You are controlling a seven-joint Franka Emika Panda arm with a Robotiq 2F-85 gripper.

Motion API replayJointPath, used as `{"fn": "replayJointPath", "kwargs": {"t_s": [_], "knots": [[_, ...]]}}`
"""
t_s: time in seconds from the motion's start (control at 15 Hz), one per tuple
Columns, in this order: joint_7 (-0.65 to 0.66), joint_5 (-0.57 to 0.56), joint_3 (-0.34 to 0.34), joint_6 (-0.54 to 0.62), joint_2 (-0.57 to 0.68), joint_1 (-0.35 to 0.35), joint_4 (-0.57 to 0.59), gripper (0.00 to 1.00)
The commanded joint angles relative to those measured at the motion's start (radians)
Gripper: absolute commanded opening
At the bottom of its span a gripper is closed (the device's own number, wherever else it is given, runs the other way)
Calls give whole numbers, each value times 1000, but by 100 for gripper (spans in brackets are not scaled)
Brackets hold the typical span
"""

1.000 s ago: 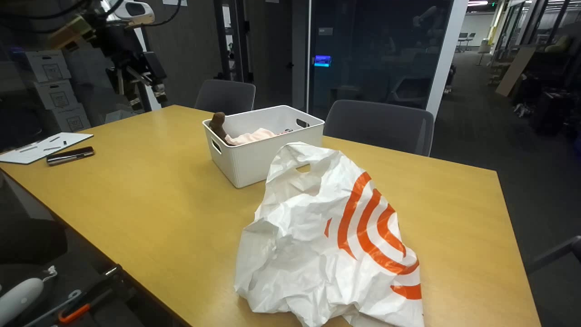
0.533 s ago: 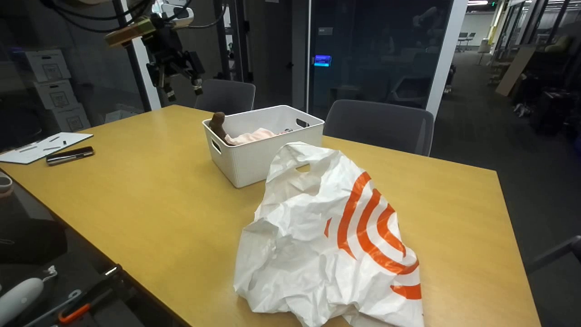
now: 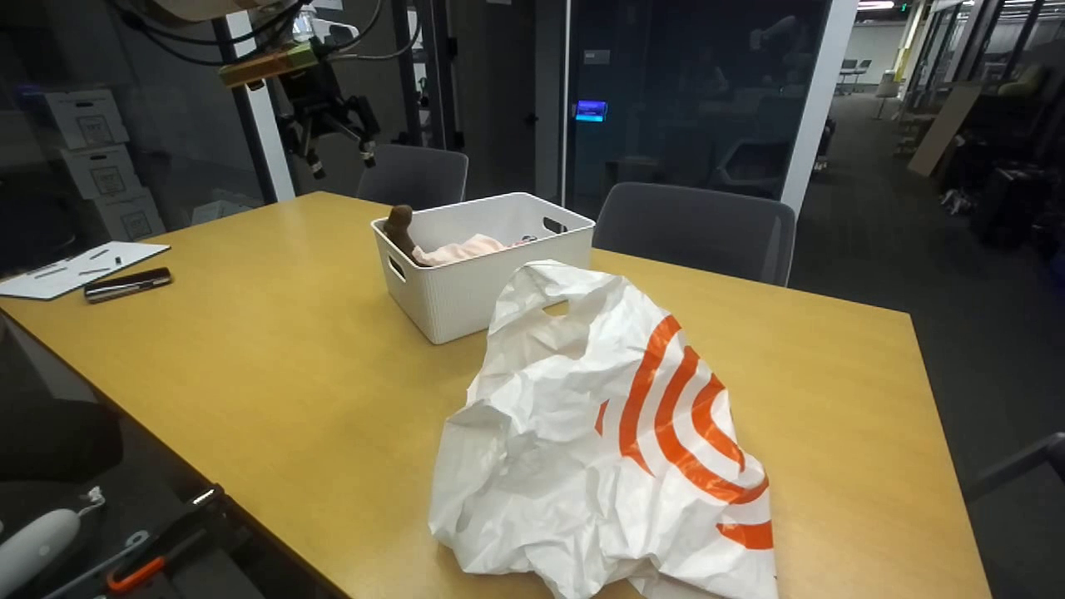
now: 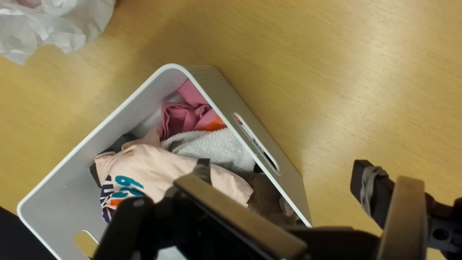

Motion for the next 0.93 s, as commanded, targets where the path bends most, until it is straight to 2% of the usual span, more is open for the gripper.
{"fn": "replayJointPath", "kwargs": {"t_s": [0.0, 0.2, 0.33, 0.53, 0.87], "knots": [[-10, 14, -39, -4, 7, 37, 15, 100], [-16, 14, -41, -12, 14, 39, 27, 100], [-33, -67, -64, 45, 54, 60, 63, 100], [-88, -128, -93, 138, 123, 72, 130, 100], [-230, -36, -102, 269, 242, 42, 247, 100]]}}
